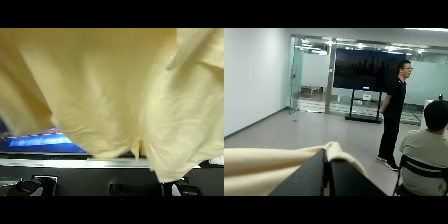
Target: Fold the clothes and pants, and hang the long-sleeved shirts on hangers.
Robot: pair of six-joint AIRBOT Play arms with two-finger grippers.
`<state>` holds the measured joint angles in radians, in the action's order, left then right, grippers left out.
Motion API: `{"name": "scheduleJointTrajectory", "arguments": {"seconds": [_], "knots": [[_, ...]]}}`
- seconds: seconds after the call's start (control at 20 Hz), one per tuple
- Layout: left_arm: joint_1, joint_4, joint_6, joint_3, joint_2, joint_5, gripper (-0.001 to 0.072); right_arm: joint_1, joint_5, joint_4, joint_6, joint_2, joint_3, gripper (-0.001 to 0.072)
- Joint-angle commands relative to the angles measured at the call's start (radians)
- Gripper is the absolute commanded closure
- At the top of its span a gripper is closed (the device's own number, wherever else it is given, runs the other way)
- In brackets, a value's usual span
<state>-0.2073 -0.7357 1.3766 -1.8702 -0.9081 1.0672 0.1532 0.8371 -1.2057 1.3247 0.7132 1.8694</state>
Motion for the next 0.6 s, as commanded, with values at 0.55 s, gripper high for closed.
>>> {"name": "scheduleJointTrajectory", "arguments": {"seconds": [0.55], "knots": [[-0.002, -0.126, 0.053, -0.002, 0.099, 0.03, 0.0685, -0.001, 0.018, -0.037, 0.007, -0.02, 0.045, 0.0678]]}}
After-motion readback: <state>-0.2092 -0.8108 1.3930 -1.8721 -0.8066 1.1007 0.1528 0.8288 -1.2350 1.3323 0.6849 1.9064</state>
